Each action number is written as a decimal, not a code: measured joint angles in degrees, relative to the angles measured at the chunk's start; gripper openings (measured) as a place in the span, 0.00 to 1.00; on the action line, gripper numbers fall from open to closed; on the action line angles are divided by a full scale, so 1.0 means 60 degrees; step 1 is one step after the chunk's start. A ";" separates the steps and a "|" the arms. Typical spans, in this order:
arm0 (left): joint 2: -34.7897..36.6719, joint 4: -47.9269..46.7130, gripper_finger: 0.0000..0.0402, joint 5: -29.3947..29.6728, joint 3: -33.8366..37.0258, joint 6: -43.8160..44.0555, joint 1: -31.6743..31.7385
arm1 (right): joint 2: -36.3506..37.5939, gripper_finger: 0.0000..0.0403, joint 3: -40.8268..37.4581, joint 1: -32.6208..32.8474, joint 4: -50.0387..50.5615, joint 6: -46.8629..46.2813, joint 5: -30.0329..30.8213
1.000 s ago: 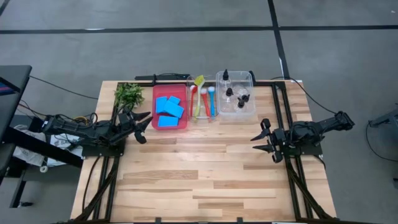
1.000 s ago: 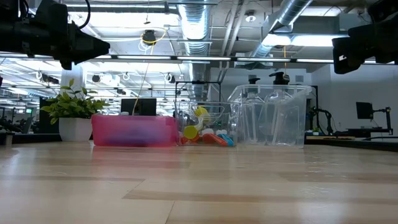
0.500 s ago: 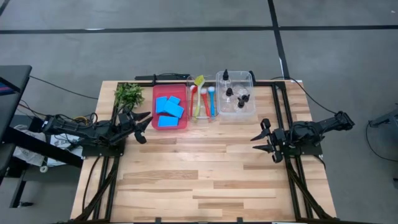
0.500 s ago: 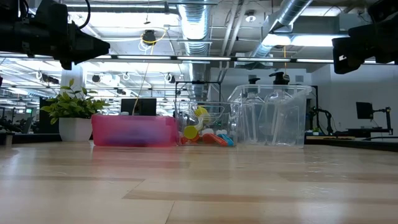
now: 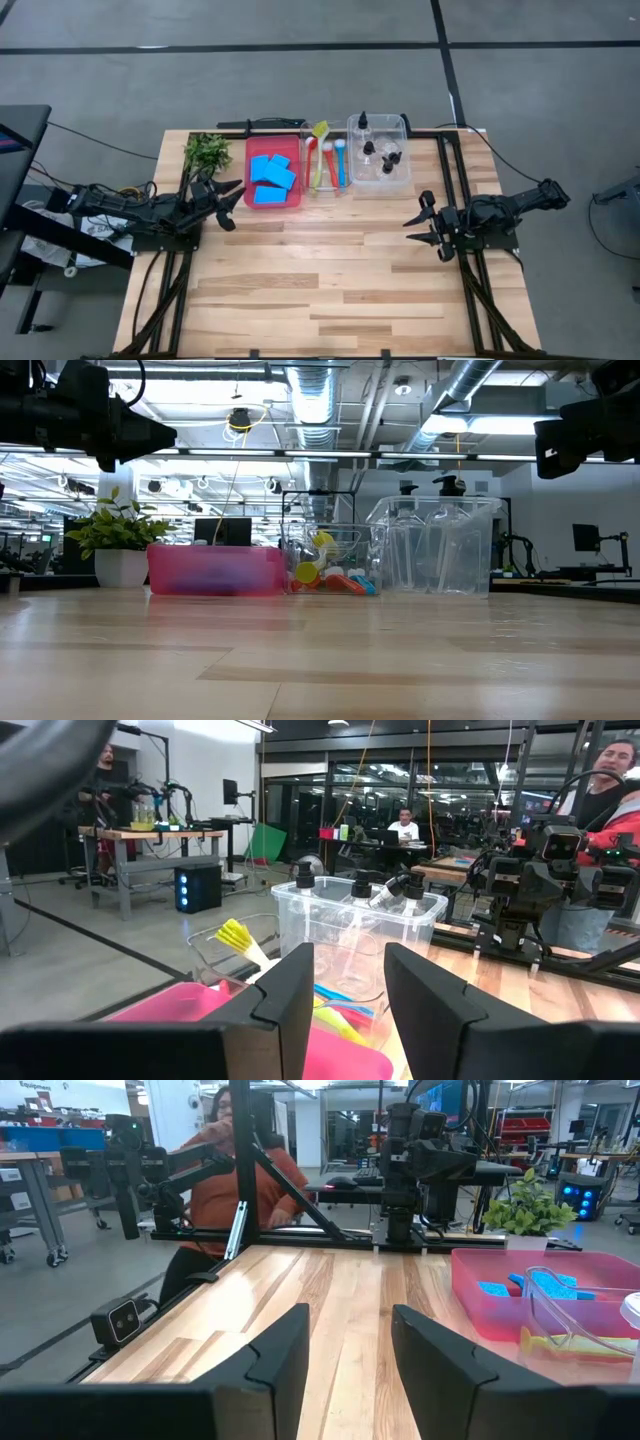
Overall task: Pick & Place Kitchen Sink Supplies
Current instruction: Return to Home Position
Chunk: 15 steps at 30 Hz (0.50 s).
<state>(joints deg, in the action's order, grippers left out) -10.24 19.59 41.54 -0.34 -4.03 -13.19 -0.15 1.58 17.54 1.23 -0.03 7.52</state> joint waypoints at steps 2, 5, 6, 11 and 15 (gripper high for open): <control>0.0000 0.0000 0.31 0.0000 0.0000 -0.0004 0.0002 | 0.0000 0.34 0.0000 0.0000 0.0000 0.0000 -0.0002; 0.0000 0.0000 0.31 -0.0003 -0.0002 -0.0002 0.0003 | -0.0001 0.35 0.0000 -0.0001 0.0000 -0.0001 -0.0001; 0.0000 0.0000 0.31 -0.0003 0.0000 0.0000 0.0000 | -0.0002 0.35 -0.0001 0.0000 0.0001 -0.0001 -0.0001; 0.0000 0.0000 0.31 -0.0002 -0.0004 -0.0003 0.0003 | -0.0001 0.35 0.0000 0.0000 0.0002 0.0000 0.0000; 0.0000 0.0000 0.31 -0.0003 0.0000 -0.0004 0.0004 | -0.0001 0.35 -0.0002 0.0000 0.0000 0.0000 -0.0002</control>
<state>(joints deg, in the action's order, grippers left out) -10.24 19.59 41.52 -0.34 -4.05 -13.17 -0.15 1.57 17.54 1.23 -0.03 7.51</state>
